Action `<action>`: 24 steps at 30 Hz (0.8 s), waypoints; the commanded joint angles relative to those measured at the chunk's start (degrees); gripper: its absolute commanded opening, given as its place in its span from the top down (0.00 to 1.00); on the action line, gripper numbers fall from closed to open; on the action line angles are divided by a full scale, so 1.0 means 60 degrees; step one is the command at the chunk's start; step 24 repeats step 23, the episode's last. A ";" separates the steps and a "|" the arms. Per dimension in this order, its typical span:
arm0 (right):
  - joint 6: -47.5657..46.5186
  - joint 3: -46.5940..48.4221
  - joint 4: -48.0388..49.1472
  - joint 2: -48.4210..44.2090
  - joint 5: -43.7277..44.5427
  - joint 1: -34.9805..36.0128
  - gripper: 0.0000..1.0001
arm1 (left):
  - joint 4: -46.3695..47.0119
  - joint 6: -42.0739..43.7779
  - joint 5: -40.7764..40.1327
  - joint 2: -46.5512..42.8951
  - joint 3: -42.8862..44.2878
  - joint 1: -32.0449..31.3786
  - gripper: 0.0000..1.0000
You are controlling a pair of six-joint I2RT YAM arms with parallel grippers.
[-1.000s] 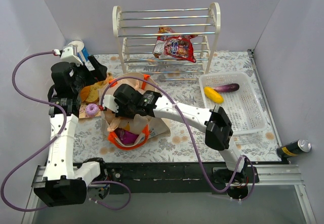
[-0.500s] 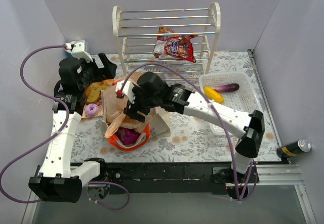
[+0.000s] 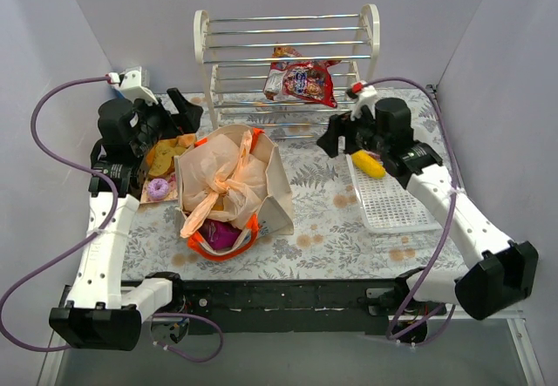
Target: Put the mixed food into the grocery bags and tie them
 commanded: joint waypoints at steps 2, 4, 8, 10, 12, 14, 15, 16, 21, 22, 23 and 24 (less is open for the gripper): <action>0.0759 -0.1289 0.0506 -0.2584 0.2765 -0.1002 0.15 | 0.0398 -0.0237 0.0270 -0.0716 0.0380 -0.0015 0.02; 0.0467 -0.1890 0.0652 -0.3305 0.3738 -0.1032 0.12 | 0.0428 -0.0295 0.0226 -0.0906 0.0366 -0.0015 0.02; -0.0046 -0.3018 0.1223 -0.4901 0.5511 -0.1047 0.10 | 0.0457 -0.0427 0.0108 -0.1082 0.0308 -0.0015 0.02; -0.0223 -0.3458 0.1297 -0.5212 0.5660 -0.1032 0.10 | 0.0516 -0.0442 0.0079 -0.1156 0.0220 -0.0015 0.02; -0.0355 -0.3707 0.1253 -0.5535 0.5705 -0.1061 0.09 | 0.0589 -0.0398 -0.0023 -0.1258 0.0059 -0.0015 0.02; -0.0385 -0.3796 0.1165 -0.5696 0.5720 -0.1047 0.09 | 0.0648 -0.0340 -0.0097 -0.1332 -0.0044 -0.0015 0.02; -0.0399 -0.3825 0.1136 -0.5726 0.5734 -0.1061 0.09 | 0.0662 -0.0354 -0.0126 -0.1361 -0.0073 -0.0015 0.02; -0.0399 -0.3883 0.1136 -0.5755 0.5734 -0.1061 0.09 | 0.0677 -0.0340 -0.0155 -0.1361 -0.0117 -0.0015 0.02; -0.0414 -0.3899 0.1136 -0.5843 0.5720 -0.1047 0.09 | 0.0545 -0.0310 -0.0229 -0.1288 -0.0118 -0.0015 0.02; -0.0414 -0.3899 0.1136 -0.5872 0.5734 -0.1047 0.09 | 0.0574 -0.0325 -0.0185 -0.1303 -0.0147 -0.0015 0.02; -0.0429 -0.3913 0.1136 -0.5901 0.5749 -0.1047 0.09 | 0.0633 -0.0325 -0.0170 -0.1317 -0.0190 -0.0015 0.02; -0.0429 -0.3913 0.1136 -0.5901 0.5749 -0.1047 0.09 | 0.0633 -0.0325 -0.0170 -0.1317 -0.0190 -0.0015 0.02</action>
